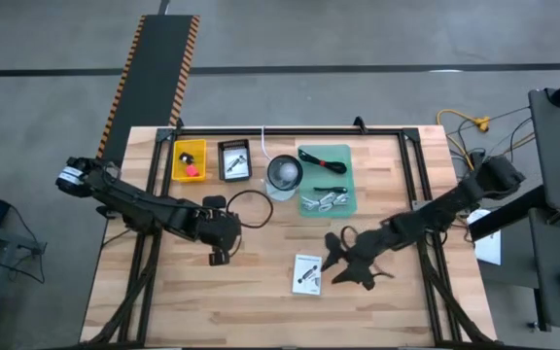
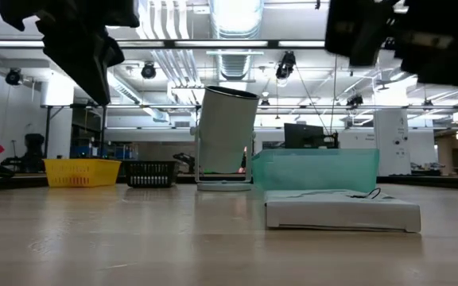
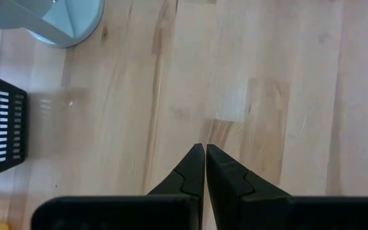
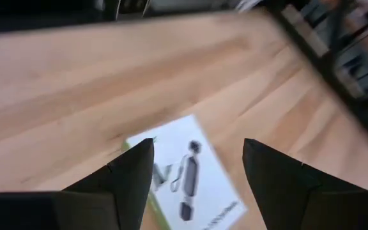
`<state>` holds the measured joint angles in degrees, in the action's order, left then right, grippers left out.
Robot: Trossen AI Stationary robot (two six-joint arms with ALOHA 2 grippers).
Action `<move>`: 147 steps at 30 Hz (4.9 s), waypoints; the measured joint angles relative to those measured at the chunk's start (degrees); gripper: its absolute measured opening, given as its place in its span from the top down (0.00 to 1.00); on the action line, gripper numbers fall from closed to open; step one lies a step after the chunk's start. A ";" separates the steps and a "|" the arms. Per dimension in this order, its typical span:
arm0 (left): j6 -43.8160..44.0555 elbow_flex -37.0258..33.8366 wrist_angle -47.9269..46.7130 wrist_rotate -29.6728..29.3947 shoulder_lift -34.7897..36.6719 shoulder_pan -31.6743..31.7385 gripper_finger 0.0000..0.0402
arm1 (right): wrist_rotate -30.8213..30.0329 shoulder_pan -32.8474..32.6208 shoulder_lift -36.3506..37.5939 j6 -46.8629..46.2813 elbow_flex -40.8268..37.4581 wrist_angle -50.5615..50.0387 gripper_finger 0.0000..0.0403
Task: Pick and place items into bin
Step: Put the card reader box into the black bin
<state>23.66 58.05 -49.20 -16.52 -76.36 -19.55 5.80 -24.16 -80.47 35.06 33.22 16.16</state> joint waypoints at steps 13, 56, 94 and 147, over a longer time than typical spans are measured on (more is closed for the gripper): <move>-0.02 -0.35 -1.46 0.02 0.00 0.00 1.00 | 0.55 -0.67 -17.11 -1.87 15.90 -16.85 0.44; -0.02 -0.35 -2.32 0.01 0.00 0.02 1.00 | -0.20 1.11 -22.37 -3.04 21.30 -26.75 0.97; -60.82 -9.36 65.29 5.21 -8.96 -0.61 0.60 | 25.80 6.40 -9.59 9.09 20.25 -10.98 0.97; -64.35 -6.91 57.03 5.47 -5.30 -4.73 0.95 | 8.50 9.96 -7.67 1.52 20.87 -13.37 0.57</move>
<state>-40.69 51.13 7.82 -11.05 -81.65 -24.28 14.30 -14.20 -88.14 36.58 54.08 2.79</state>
